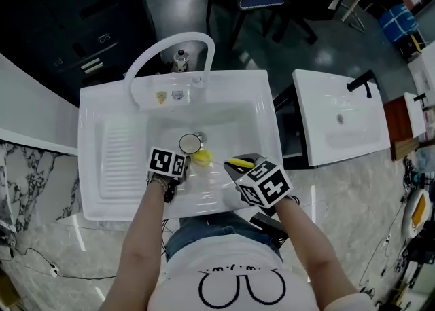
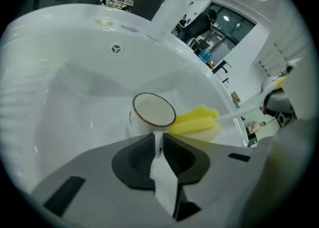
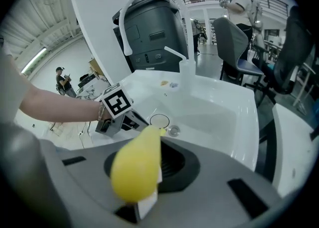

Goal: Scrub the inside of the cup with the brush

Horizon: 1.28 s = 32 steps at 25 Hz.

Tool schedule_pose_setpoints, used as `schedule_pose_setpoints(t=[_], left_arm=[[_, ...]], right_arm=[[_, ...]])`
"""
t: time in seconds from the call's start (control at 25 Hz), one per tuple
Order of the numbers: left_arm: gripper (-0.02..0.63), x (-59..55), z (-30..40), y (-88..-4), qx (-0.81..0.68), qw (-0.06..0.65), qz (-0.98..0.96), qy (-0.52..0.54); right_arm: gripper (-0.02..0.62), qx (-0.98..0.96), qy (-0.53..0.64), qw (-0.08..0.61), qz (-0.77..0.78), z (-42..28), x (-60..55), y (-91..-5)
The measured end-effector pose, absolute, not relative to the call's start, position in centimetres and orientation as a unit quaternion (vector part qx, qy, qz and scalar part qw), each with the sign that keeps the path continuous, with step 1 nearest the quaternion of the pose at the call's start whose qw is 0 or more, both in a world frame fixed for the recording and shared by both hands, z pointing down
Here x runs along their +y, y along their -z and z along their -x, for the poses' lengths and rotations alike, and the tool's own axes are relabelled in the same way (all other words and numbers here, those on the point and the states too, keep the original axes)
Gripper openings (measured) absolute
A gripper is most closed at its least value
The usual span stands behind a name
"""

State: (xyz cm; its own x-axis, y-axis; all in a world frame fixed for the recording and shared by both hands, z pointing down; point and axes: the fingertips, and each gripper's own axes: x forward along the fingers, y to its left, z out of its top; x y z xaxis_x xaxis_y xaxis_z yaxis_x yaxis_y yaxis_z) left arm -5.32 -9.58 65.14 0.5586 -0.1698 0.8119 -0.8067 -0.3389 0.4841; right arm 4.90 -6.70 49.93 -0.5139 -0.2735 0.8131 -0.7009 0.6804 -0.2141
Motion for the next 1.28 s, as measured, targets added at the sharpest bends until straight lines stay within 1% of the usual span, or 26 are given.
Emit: schedule_pose_setpoints(t=[0.44,0.68,0.84,1.04,1.28], left_arm=[[0.064,-9.4,5.1,-65.3,-0.321,0.476,-0.745,-0.338],[0.063,-9.3,5.3,-65.5,-0.312,0.47,-0.749,-0.346],[0.063,-8.9,5.5,-65.8,-0.294,0.439,-0.76,-0.379],[0.063,-8.2,5.9,-66.1,-0.273,0.388,-0.768,-0.43],[0.063,-8.1,6.6,-66.3,-0.26,0.343,-0.774,-0.465]], right_arm=[[0.038,-0.809,-0.299,0.406,-0.303,-2.8,-7.9,-55.7],[0.038,-0.818,-0.283,0.396,-0.307,-3.9,-8.3,-54.2],[0.038,-0.842,-0.229,0.394,-0.291,-4.8,-8.4,-51.5],[0.038,-0.875,-0.117,0.412,-0.225,-5.1,-7.6,-49.4],[0.038,-0.881,-0.112,0.416,-0.195,-4.3,-7.9,-50.8]])
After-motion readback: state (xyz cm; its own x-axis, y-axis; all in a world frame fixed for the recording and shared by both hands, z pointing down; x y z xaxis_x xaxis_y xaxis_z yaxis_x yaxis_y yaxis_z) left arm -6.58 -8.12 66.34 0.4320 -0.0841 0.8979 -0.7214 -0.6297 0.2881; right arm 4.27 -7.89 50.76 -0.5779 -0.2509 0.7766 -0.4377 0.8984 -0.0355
